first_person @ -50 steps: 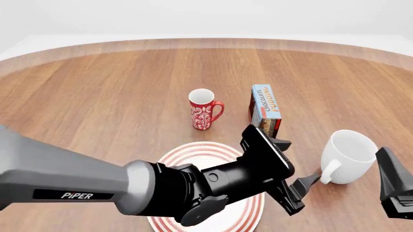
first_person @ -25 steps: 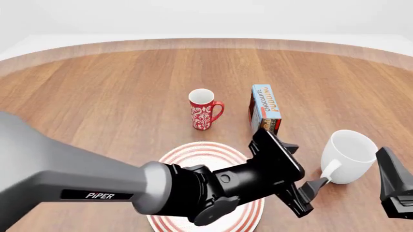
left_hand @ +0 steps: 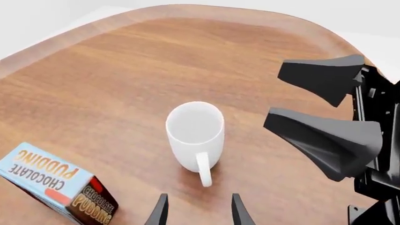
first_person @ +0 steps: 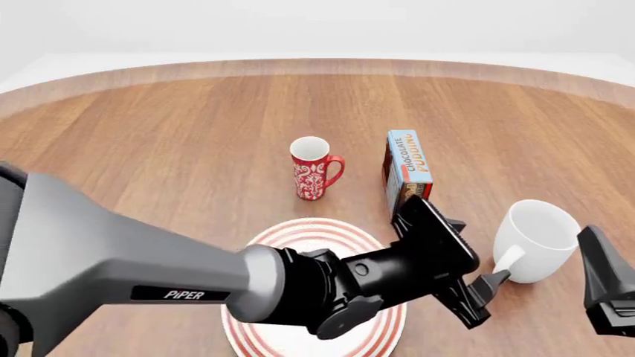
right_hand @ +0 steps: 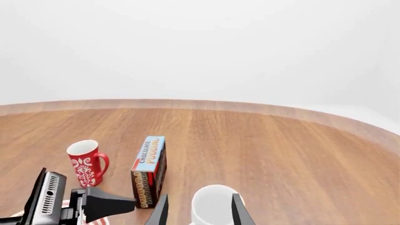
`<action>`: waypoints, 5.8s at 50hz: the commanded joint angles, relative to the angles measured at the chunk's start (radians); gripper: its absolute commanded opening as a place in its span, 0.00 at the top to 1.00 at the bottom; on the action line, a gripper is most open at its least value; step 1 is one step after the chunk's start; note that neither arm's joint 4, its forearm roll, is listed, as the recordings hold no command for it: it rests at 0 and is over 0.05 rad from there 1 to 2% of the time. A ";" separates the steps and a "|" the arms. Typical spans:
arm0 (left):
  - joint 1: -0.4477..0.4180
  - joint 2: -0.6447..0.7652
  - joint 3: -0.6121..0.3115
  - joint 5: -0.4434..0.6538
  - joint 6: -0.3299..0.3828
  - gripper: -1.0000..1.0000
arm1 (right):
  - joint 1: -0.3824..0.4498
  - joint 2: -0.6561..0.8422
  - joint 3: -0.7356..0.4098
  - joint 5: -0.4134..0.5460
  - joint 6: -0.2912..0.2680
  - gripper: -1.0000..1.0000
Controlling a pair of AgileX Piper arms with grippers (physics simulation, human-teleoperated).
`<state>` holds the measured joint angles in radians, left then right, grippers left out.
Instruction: Pick up the white mug and put it on the plate, and put the chocolate pudding to the right of the plate.
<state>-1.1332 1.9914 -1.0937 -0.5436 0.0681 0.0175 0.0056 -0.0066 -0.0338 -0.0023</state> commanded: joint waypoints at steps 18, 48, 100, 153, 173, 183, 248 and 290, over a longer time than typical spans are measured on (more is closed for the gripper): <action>0.002 0.066 -0.080 0.029 0.000 0.00 | -0.002 -0.005 -0.003 0.010 0.006 0.00; -0.014 0.130 -0.152 0.060 -0.006 0.00 | 0.000 -0.004 -0.001 0.007 0.008 0.00; -0.007 0.249 -0.299 0.137 -0.007 0.00 | 0.000 -0.004 -0.001 0.007 0.009 0.00; -0.005 0.371 -0.454 0.223 0.000 0.00 | 0.000 -0.004 -0.001 0.007 0.008 0.00; -0.006 0.426 -0.528 0.261 0.004 0.00 | 0.000 -0.004 -0.001 0.006 0.008 0.00; 0.002 0.429 -0.531 0.256 0.003 1.00 | 0.000 -0.004 -0.001 0.007 0.009 0.00; 0.048 0.174 -0.225 0.094 0.005 1.00 | 0.002 -0.003 -0.001 0.001 0.020 0.00; 0.046 -0.067 0.039 -0.006 0.026 1.00 | 0.002 -0.003 -0.003 0.003 0.018 0.00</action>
<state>-1.0976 1.9868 -1.1111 -0.5304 0.0833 0.0201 0.0011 -0.0104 -0.0292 0.0162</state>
